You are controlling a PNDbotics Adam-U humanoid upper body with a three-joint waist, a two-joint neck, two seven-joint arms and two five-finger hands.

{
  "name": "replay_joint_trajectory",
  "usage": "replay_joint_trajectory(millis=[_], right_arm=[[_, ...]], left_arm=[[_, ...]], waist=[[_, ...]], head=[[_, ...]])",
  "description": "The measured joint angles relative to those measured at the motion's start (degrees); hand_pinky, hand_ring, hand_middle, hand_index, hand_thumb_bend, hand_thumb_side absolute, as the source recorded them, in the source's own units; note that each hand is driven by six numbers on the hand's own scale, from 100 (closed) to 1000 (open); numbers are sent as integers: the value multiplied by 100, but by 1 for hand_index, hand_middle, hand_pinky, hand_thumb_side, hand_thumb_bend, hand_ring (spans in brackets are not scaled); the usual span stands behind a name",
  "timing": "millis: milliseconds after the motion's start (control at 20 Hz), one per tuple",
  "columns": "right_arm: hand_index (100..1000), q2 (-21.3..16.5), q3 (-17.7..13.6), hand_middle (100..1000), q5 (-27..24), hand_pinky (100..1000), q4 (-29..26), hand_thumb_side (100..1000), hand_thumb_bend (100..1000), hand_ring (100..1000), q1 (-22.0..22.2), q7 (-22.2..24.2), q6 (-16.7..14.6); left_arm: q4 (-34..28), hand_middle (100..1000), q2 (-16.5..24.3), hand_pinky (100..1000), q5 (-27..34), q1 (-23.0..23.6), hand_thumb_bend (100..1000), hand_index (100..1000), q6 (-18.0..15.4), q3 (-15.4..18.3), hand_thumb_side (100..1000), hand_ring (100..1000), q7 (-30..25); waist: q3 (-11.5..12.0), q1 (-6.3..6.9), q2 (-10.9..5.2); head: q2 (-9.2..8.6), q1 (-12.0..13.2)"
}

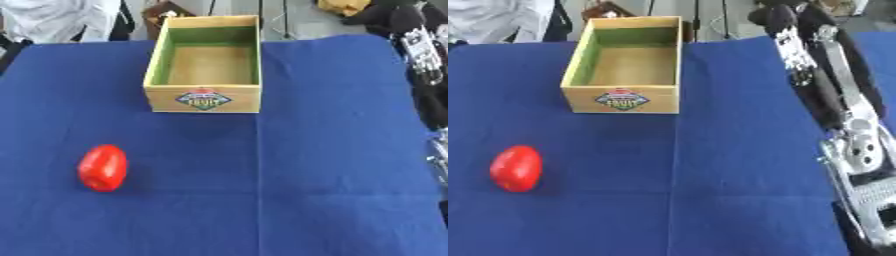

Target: Pick up objects on the table and place them in the box.

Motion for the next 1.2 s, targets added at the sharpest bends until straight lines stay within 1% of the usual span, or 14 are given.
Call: replay_joint_trajectory(millis=[150, 250, 450, 550, 700, 800, 900, 1050, 1200], right_arm=[[857, 0, 2, 698, -3, 881, 0, 884, 100, 825, 0, 2, 2], [857, 0, 4, 698, -5, 882, 0, 884, 100, 825, 0, 8, 8], [857, -1, 26, 697, -20, 883, 0, 883, 100, 825, 0, 26, 22], [856, -1, 34, 697, -26, 883, 0, 883, 100, 825, 0, 30, 23], [856, -1, 35, 697, -37, 884, 0, 880, 100, 826, 1, 39, 21], [856, -1, 37, 696, -44, 884, 0, 882, 100, 826, 2, 54, 23], [856, -1, 46, 696, -47, 884, 0, 881, 100, 826, 3, 70, 23], [856, -2, 69, 696, -56, 885, 0, 880, 100, 826, 4, 79, 23], [856, -2, 71, 696, -72, 885, 0, 879, 100, 827, 5, 84, 21]], left_arm=[[0, 752, 307, 524, -256, 270, 597, 976, -5, 6, 902, 608, -131], [-1, 763, 500, 539, -438, 389, 601, 979, -1, -20, 895, 638, -182], [-2, 783, 855, 567, -808, 545, 609, 992, 69, -183, 863, 706, -218], [-3, 789, 1038, 580, -982, 571, 614, 995, 167, -305, 849, 719, -243], [-3, 802, 1312, 611, -1240, 548, 632, 1000, 313, -515, 827, 743, -285], [-4, 810, 1497, 625, -1410, 449, 660, 1000, 370, -654, 818, 753, -298], [-7, 819, 1658, 639, -1584, 355, 711, 1000, 384, -799, 810, 765, -304], [-12, 827, 1827, 652, -1857, 206, 758, 1000, 377, -1017, 806, 776, -311], [-19, 832, 1931, 661, -2075, 91, 779, 1000, 349, -1249, 798, 782, -314]], waist=[[11, 0, 13], [12, 0, 19], [12, 0, 34], [11, -1, 44], [11, -1, 47], [12, -1, 48], [9, 0, 49], [-10, 0, 55], [-16, 1, 58]], head=[[-3, -6], [-3, -12], [-4, -10], [-4, -4], [-5, 8], [-7, 10], [-15, 17], [-48, 37], [-50, 58]])
